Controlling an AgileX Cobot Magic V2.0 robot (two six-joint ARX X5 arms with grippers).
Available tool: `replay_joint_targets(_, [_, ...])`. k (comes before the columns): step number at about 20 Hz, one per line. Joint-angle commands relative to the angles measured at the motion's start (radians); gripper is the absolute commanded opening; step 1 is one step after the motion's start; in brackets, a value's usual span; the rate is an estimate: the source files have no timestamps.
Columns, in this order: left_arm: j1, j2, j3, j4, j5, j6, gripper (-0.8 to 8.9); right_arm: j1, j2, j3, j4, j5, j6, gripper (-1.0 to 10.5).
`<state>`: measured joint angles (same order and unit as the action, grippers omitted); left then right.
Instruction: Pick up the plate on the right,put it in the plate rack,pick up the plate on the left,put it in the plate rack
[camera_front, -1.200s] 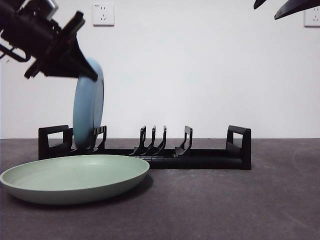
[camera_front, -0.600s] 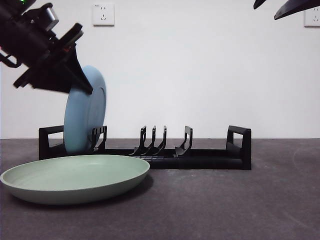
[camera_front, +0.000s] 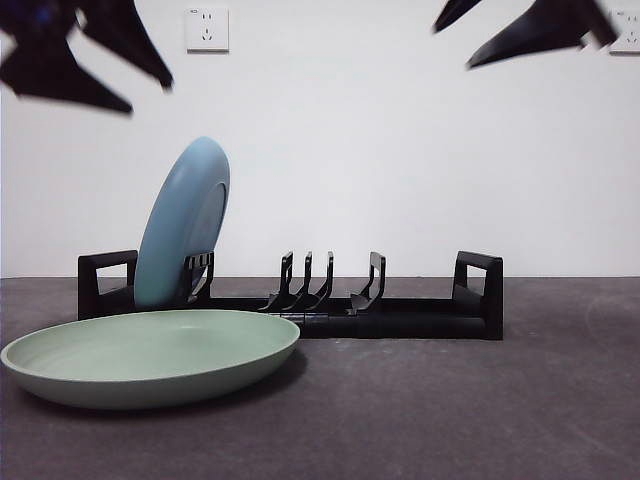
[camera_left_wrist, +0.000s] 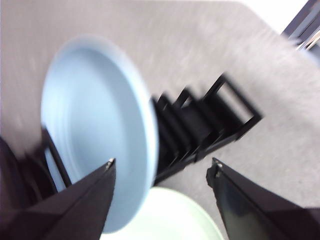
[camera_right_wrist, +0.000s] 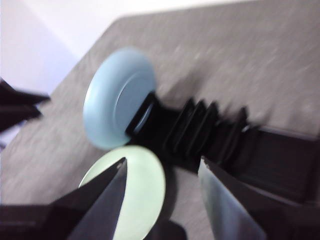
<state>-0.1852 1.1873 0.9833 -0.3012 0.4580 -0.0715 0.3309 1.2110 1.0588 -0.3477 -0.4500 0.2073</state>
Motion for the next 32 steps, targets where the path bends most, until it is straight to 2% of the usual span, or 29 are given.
replay_joint_targets(1, [-0.006, -0.09, -0.006, -0.018, -0.013, 0.055, 3.17, 0.047, 0.053, 0.001, 0.001, -0.005, 0.009, 2.4])
replay_joint_targets(6, [-0.035, -0.251, -0.006, -0.06, -0.098, 0.112, 3.17, 0.13, 0.17, 0.001, 0.011, -0.004, 0.01, 2.4])
replay_joint_targets(12, [-0.127, -0.448, 0.014, -0.211, -0.351, 0.218, 3.15, 0.23, 0.399, 0.002, 0.087, 0.007, 0.041, 2.4])
replay_joint_targets(17, [-0.2, -0.48, 0.068, -0.336, -0.481, 0.261, 3.15, 0.242, 0.555, 0.014, 0.117, 0.003, 0.064, 2.4])
replay_joint_targets(20, [-0.23, -0.48, 0.071, -0.34, -0.486, 0.264, 3.15, 0.246, 0.624, 0.033, 0.134, -0.026, 0.07, 2.4])
replay_joint_targets(25, [-0.253, -0.471, 0.071, -0.34, -0.489, 0.263, 3.15, 0.258, 0.678, 0.042, 0.162, -0.024, 0.114, 2.4])
replay_joint_targets(27, [-0.254, -0.47, 0.071, -0.344, -0.493, 0.264, 3.15, 0.261, 0.695, 0.042, 0.163, -0.024, 0.116, 1.8])
replay_joint_targets(30, [-0.255, -0.47, 0.071, -0.345, -0.494, 0.263, 3.15, 0.273, 0.715, 0.042, 0.167, -0.024, 0.14, 1.6])
replay_joint_targets(32, [-0.255, -0.47, 0.071, -0.349, -0.506, 0.263, 3.14, 0.28, 0.716, 0.042, 0.167, -0.022, 0.14, 0.5])
